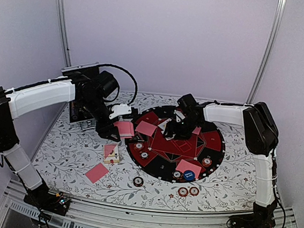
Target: Distribute texas hold em gaming equipment
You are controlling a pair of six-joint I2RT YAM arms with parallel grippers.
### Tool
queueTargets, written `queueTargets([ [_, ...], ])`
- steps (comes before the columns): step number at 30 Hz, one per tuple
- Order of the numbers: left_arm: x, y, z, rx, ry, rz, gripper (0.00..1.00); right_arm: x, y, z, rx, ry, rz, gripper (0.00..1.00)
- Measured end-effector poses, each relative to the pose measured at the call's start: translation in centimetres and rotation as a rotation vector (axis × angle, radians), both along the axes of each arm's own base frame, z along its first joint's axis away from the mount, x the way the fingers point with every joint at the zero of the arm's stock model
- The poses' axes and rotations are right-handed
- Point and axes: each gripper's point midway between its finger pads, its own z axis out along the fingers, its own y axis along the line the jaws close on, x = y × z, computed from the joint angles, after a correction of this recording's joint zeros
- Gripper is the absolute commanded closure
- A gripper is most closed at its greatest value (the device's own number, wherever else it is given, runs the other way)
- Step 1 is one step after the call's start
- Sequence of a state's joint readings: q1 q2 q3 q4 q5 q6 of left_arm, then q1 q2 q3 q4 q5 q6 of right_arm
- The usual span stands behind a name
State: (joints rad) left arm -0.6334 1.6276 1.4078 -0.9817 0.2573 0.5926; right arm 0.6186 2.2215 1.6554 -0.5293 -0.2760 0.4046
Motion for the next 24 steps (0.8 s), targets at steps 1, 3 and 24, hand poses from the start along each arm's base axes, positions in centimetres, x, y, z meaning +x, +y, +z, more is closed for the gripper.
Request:
queueTargets([
  [1,0.0,0.0,0.0,0.0,0.0,0.0,1.0,0.1,0.0,0.0,0.004,0.001,0.0,0.33],
  [3,0.0,0.0,0.0,-0.001,-0.001,0.0,1.0,0.3,0.2,0.0,0.014,0.005,0.001,0.34],
  [24,0.2,-0.1,0.4,-0.007,-0.009,0.0,1.0,-0.6,1.5,4.4,0.187,0.009,-0.009,0.25],
])
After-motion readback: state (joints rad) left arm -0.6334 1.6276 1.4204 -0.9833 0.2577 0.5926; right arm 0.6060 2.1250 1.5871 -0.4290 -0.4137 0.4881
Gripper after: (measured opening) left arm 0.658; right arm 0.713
